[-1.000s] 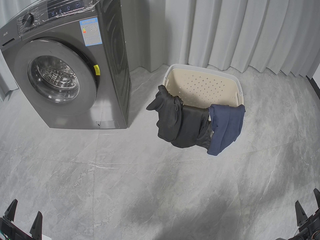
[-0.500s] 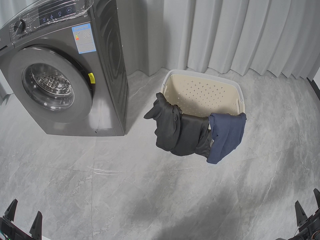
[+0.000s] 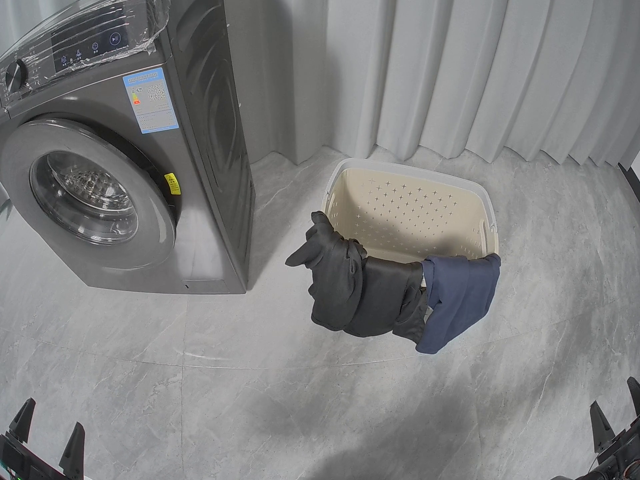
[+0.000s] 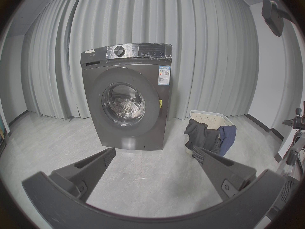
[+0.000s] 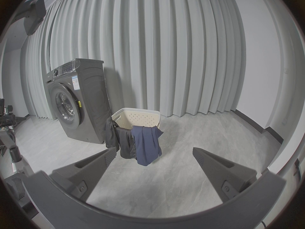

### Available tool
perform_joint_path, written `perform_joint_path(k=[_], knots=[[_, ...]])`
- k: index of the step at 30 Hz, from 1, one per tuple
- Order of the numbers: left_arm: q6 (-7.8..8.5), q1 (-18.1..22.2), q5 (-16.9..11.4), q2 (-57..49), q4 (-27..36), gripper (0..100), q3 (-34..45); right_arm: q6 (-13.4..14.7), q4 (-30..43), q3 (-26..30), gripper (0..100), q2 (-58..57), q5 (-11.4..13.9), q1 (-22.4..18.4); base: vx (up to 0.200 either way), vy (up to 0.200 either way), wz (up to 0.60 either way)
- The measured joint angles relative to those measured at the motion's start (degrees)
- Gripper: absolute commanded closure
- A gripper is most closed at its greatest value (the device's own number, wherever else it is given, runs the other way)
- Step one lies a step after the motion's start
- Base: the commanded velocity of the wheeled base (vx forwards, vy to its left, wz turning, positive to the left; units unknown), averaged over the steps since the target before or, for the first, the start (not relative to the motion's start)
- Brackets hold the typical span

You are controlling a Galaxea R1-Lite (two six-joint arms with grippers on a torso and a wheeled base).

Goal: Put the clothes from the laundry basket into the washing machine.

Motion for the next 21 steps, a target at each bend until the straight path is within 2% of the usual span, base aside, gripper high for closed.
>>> perform_joint_path(k=[18, 21], knots=[[0.00, 0.0, 0.0, 0.0, 0.0, 0, 0.0, 0.0, 0.0, 0.0, 0, 0.0, 0.0, 0.0, 0.000, -0.200, 0.00], [0.01, 0.0, 0.0, 0.0, 0.0, 0, 0.0, 0.0, 0.0, 0.0, 0, 0.0, 0.0, 0.0, 0.000, 0.000, 0.00]])
